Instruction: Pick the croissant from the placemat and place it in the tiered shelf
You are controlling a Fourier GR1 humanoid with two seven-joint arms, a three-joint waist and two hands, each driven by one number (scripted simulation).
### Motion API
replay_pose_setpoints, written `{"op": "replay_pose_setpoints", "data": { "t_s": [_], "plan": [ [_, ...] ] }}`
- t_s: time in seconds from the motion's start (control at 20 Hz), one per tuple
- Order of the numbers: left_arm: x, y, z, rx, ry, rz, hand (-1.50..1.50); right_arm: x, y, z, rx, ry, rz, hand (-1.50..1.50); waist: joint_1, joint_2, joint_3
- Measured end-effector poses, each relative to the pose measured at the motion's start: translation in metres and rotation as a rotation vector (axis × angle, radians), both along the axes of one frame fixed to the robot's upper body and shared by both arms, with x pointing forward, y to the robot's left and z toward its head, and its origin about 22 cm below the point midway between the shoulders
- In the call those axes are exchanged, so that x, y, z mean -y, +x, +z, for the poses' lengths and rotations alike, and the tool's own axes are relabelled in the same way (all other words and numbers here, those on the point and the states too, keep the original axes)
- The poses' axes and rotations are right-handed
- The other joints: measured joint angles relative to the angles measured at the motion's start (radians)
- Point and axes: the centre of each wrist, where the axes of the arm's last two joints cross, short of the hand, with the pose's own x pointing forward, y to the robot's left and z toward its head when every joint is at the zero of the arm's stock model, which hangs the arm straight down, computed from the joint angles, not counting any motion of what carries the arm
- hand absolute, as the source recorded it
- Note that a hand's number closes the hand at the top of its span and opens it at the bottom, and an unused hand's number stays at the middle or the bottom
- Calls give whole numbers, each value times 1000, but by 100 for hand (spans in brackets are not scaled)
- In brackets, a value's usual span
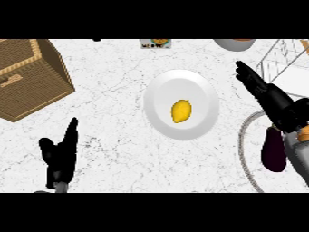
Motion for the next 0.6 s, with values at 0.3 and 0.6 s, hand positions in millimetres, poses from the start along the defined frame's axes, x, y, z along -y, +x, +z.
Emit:
{"op": "replay_pose_setpoints", "data": {
  "t_s": [0.3,0.6],
  "plan": [
    [-34,8,27,88,97,-69,0,45,9,3,130,14,-382,150,-20,-6,-6],
    [-63,7,39,94,177,-76,0,111,-12,-30,152,-233,-1003,-150,-47,-2,-14]
  ]
}}
